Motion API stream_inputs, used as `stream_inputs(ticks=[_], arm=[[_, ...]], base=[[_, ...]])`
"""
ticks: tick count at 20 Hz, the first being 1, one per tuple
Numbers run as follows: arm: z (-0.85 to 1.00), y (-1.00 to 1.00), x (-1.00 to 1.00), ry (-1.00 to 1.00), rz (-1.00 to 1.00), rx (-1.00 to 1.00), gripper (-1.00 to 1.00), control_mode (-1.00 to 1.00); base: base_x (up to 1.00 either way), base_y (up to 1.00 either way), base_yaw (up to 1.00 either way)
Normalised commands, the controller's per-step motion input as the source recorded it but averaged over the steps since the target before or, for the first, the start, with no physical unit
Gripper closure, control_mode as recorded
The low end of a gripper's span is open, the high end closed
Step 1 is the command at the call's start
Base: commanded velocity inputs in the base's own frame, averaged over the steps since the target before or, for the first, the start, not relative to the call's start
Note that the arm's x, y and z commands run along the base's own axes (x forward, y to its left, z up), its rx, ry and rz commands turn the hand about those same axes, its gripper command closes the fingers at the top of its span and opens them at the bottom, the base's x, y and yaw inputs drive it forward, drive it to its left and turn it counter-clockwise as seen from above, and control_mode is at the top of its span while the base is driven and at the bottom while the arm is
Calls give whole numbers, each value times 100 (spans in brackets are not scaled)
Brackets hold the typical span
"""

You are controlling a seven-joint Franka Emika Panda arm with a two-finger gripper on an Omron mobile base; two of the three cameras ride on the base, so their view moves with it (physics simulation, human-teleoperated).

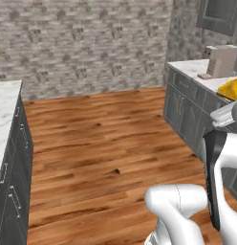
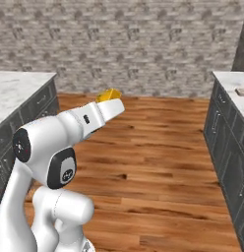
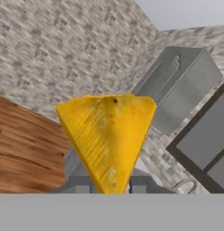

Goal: Pick the cheese from the fridge and the cheese grater from the cabinet and place them next to the salad bowl.

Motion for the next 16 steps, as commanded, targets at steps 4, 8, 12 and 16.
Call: stream_inputs(ticks=[4,8,12,16], arm=[[0,0,0,0,0,0,100,100],[0,0,0,0,0,0,100,100],[0,0,0,0,0,0,100,100],[0,0,0,0,0,0,100,100]], base=[[0,0,36],[0,0,35],[0,0,35],[0,0,35]])
